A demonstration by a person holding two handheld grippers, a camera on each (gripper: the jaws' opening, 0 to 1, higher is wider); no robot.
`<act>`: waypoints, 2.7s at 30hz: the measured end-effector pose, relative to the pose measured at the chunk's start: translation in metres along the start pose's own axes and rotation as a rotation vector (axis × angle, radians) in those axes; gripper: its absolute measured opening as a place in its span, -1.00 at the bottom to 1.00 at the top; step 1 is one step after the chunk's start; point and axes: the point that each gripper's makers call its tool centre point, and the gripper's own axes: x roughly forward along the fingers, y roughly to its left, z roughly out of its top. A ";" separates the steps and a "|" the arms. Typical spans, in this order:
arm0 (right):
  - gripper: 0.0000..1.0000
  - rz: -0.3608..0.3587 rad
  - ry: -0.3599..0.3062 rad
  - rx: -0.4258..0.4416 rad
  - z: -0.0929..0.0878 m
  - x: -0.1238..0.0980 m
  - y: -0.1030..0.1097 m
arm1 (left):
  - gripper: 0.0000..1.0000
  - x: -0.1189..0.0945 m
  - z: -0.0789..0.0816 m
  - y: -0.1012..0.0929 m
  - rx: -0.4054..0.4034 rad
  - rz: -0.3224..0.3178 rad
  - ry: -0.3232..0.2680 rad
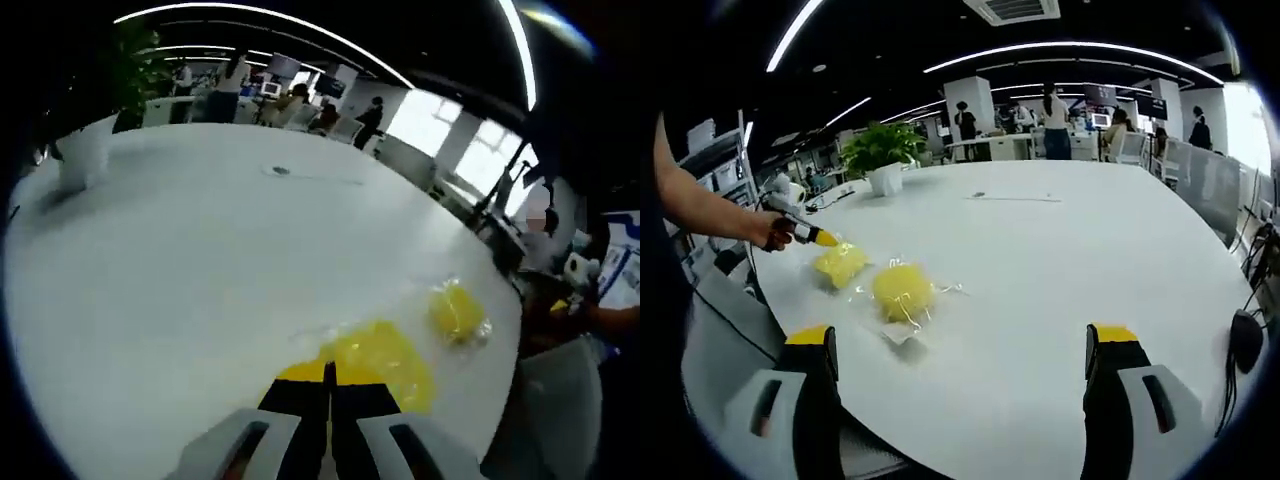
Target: Compare the silicone blocks by pressing each to a similar depth, holding the contact briefly, and releasing to observe deformation and rebound differences across the visible hardness samples.
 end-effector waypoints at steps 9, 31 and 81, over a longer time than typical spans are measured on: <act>0.93 -0.006 0.016 0.027 -0.003 -0.001 -0.001 | -1.00 0.007 -0.001 0.004 0.139 0.024 0.010; 0.93 0.005 0.024 0.073 -0.004 0.002 0.000 | -0.33 -0.010 -0.001 0.020 0.015 0.114 -0.111; 0.93 0.081 0.080 -0.063 0.003 0.008 0.000 | 0.95 -0.120 -0.011 -0.063 0.016 0.084 -0.319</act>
